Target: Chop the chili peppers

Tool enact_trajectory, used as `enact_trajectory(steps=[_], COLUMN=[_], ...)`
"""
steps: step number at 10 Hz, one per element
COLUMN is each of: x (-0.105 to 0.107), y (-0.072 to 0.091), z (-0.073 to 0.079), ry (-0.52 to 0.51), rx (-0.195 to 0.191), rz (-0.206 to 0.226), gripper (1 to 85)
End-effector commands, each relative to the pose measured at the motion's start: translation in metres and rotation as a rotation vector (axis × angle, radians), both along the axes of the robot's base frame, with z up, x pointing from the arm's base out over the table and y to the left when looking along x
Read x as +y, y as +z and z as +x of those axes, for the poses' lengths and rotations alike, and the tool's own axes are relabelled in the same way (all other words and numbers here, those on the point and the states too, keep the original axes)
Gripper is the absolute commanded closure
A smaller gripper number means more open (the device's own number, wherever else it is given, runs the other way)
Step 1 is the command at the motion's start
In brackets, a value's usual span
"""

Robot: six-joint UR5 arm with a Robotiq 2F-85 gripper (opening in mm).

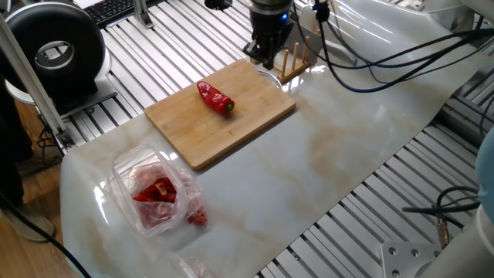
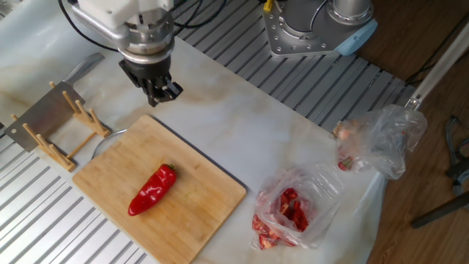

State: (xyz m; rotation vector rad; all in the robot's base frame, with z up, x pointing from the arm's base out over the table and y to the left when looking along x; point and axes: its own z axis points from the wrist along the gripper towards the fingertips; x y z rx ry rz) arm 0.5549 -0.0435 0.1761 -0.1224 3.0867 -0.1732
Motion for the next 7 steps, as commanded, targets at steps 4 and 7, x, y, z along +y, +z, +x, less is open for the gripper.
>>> enact_trajectory(steps=[4, 7], x=[-0.008, 0.007], y=[0.002, 0.006], z=[-0.004, 0.001], ry=[0.024, 0.030], rx=[-0.004, -0.004], rz=[0.007, 0.017], gripper=[84.3, 84.3])
